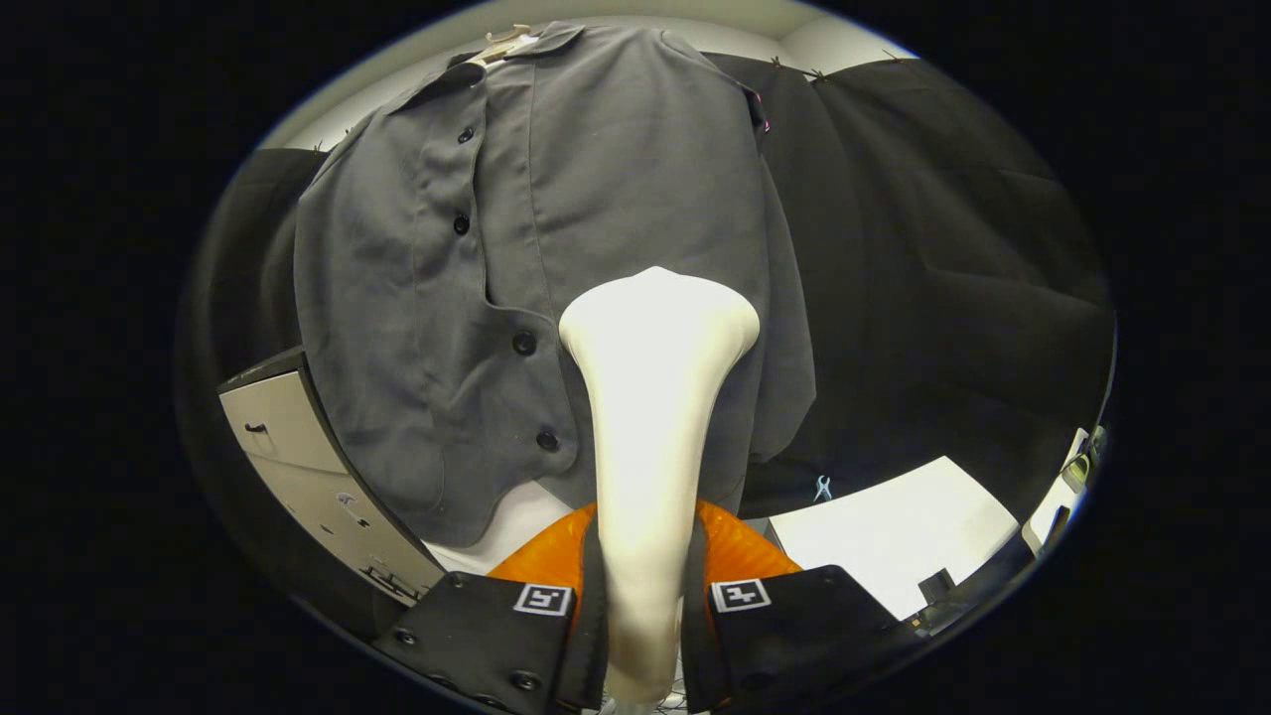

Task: Iron the clothes twice with a garment steamer, once on the left side and once on the right side.

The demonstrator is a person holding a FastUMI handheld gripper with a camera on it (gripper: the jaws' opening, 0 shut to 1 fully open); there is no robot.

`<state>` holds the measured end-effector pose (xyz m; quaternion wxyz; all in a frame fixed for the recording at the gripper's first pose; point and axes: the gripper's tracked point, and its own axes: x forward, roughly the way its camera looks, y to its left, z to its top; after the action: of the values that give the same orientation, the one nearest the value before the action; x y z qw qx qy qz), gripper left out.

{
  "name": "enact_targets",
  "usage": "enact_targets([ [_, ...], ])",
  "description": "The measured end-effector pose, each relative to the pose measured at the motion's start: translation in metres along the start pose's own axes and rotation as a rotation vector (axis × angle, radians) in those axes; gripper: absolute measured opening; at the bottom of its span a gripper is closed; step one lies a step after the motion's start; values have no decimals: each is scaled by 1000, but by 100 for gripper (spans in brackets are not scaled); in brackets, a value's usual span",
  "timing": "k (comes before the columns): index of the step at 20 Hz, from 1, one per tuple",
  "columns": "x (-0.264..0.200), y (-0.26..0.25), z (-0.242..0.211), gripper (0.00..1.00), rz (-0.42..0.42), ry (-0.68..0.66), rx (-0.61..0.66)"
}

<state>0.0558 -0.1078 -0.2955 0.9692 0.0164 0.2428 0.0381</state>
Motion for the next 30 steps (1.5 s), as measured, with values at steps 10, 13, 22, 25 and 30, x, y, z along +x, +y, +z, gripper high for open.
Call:
enact_targets([
  [10,-74,55,85,37,39,-161,-18],
  [13,-102,78,110,37,59,-208,-22],
  [22,-171,132,169,37,104,-310,-63],
  [25,-180,138,174,37,105,-321,-59],
  [30,-194,140,184,37,78,-355,-55],
])
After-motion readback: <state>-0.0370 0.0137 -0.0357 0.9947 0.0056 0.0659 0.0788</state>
